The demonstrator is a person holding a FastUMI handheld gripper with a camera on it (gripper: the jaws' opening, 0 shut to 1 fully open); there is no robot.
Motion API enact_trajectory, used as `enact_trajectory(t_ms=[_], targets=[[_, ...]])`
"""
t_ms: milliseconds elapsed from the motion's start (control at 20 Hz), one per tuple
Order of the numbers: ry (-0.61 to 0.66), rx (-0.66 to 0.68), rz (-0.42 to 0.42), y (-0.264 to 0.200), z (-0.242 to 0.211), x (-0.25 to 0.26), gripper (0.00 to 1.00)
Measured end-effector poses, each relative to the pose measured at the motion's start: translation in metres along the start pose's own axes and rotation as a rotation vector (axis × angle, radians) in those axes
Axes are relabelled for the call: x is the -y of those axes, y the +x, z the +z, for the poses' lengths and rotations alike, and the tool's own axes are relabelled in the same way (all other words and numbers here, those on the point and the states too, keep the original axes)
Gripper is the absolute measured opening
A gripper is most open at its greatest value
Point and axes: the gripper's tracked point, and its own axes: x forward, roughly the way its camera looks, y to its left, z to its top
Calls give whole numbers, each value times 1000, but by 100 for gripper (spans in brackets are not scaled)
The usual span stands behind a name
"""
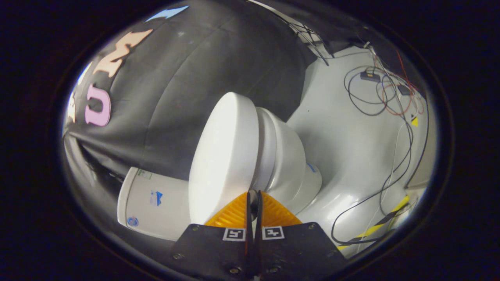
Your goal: Open the toilet lid.
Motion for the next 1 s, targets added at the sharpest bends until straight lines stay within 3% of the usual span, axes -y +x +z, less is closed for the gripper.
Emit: enact_trajectory(t_ms=[300,1000], targets=[[21,-6,36,-11,1,-23,1],[-160,78,131,-56,11,-100,1]])
